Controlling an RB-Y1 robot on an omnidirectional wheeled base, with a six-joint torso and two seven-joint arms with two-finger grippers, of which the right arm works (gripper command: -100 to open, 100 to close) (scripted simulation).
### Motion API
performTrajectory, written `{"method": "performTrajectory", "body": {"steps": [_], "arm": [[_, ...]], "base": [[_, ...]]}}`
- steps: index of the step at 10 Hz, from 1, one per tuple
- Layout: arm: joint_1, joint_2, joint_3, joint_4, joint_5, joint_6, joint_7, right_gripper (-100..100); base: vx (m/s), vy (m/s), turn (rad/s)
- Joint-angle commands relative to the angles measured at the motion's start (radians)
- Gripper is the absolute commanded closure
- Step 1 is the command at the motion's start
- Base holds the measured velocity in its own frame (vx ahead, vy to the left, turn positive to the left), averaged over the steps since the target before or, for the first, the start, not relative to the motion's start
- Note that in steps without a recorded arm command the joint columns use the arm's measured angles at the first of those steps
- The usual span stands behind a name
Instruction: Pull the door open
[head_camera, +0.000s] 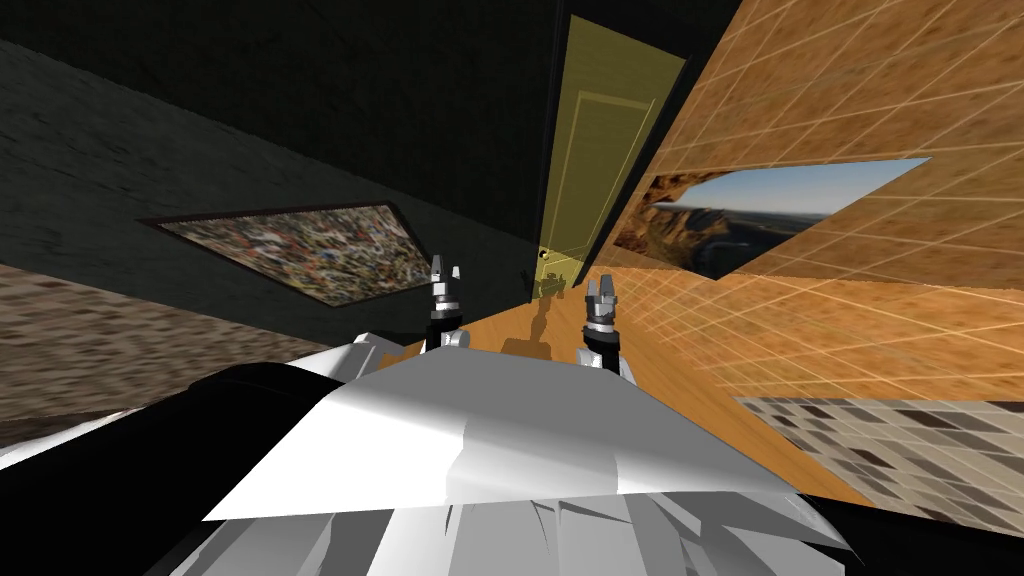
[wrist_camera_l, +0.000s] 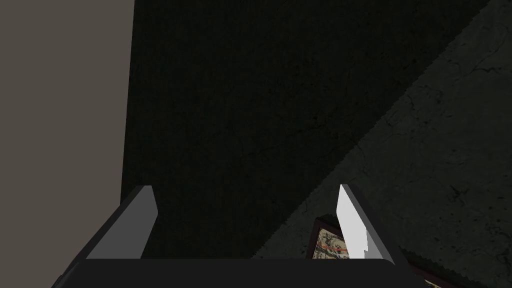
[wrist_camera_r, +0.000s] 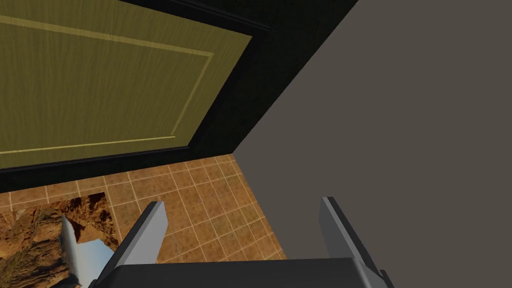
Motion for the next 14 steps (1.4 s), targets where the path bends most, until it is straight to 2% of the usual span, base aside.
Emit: {"method": "performTrajectory", "body": {"steps": [1, 14], "arm": [[-0.010, -0.012, -0.008, 0.028, 0.003, -0.005, 0.022, -100], [-0.115, -0.062, -0.029, 0.330, 0.064, -0.063, 0.267, -100]], "base": [[0.091, -0.032, 0.034], [0.096, -0.028, 0.047]]}}
